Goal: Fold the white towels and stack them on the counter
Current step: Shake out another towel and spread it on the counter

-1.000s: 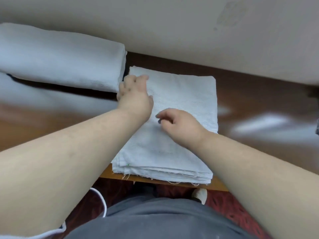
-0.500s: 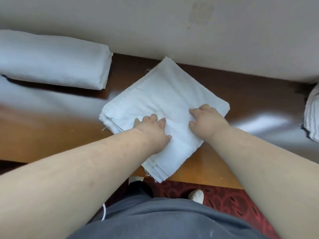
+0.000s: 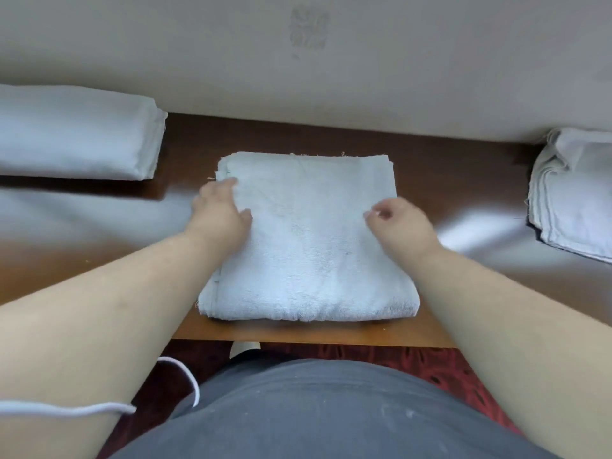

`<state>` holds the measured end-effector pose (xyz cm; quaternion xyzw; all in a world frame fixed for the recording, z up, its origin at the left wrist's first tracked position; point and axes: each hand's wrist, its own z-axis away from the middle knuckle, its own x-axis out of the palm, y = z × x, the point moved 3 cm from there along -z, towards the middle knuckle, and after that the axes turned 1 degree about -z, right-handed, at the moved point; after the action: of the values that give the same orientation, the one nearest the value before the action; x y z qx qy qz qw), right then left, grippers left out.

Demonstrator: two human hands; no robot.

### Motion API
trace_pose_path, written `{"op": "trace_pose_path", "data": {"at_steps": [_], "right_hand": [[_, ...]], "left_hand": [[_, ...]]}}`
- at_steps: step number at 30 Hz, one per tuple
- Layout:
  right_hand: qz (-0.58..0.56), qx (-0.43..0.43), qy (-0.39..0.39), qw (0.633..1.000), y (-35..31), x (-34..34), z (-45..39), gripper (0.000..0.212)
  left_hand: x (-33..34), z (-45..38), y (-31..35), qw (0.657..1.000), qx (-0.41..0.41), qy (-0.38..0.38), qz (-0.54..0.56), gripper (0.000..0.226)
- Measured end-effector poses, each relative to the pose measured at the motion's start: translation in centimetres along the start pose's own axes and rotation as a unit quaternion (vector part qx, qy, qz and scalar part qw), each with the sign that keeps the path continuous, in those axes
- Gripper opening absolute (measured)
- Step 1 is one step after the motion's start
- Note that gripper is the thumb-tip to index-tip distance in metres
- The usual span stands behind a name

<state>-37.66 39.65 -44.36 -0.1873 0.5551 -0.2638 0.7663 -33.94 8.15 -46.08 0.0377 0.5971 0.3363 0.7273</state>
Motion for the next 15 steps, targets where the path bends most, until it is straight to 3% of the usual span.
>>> {"op": "trace_pose_path", "data": {"at_steps": [2,5,9,12,15], "right_hand": [[-0.059,0.025,0.022,0.998,0.2,-1.0,-2.4,0.049],[-0.087,0.063,0.003,0.994,0.1,-1.1,-5.1,0.061],[-0.076,0.089,0.023,0.993,-0.3,-0.7,-7.3,0.054],[-0.071,0.108,0.023,0.991,-0.5,-0.3,-7.8,0.037],[-0.128,0.093,0.101,0.982,-0.2,-0.6,-7.6,0.025]], "left_hand": [[-0.4,-1.7,-1.1,0.994,-0.086,-0.01,0.073,0.067],[-0.8,-3.4,-1.7,0.991,-0.093,-0.009,0.099,0.06],[-0.6,-4.5,-2.0,0.988,-0.091,0.014,0.12,0.05],[-0.5,-4.7,-1.8,0.977,-0.075,0.038,0.198,0.035],[-0.9,-4.2,-1.3,0.97,-0.042,0.085,0.223,0.021]]}}
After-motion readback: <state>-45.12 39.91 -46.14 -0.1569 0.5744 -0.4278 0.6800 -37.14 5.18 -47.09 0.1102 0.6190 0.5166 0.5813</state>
